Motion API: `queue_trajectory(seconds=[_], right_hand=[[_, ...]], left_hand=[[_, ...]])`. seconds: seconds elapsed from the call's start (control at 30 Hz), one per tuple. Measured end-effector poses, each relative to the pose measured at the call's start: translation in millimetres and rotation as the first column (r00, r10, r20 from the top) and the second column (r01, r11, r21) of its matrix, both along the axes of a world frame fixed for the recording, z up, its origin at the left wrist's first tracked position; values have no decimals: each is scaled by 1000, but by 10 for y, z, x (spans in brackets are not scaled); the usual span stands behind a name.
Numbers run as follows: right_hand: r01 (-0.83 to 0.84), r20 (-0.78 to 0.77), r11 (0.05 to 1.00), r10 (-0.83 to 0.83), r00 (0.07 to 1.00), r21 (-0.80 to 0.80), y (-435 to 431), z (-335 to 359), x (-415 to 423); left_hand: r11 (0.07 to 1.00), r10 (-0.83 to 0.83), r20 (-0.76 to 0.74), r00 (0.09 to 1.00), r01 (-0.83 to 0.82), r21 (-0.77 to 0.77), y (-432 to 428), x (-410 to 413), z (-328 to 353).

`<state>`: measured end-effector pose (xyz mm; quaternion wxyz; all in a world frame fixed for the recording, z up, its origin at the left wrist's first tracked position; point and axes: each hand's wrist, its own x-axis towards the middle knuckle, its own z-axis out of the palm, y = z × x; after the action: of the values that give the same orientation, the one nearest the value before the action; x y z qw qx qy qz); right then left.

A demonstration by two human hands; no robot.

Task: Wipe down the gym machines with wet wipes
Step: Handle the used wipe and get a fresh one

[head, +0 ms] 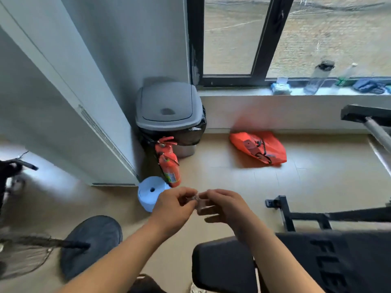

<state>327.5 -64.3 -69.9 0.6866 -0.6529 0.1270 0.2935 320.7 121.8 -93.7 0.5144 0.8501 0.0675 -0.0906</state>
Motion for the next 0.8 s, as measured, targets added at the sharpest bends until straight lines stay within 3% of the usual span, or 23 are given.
queue_trajectory(seconds=[0.2, 0.4, 0.57, 0.8], right_hand=[[150, 47, 950, -143, 989, -273, 290, -148, 1361], [146, 68, 940, -131, 989, -309, 769, -531, 2999], [182, 38, 922, -180, 983, -342, 1031, -882, 4258], [198, -45, 924, -224, 973, -328, 1300, -1670, 5421]], left_hand=[[998, 16, 2, 1000, -16, 56, 293, 1514, -138], [984, -77, -45, 996, 83, 160, 524, 3374, -604], [972, -42, -127, 991, 70, 225, 833, 4866, -1173], [878, -140, -279, 950, 249, 409, 1262, 6151, -2190]])
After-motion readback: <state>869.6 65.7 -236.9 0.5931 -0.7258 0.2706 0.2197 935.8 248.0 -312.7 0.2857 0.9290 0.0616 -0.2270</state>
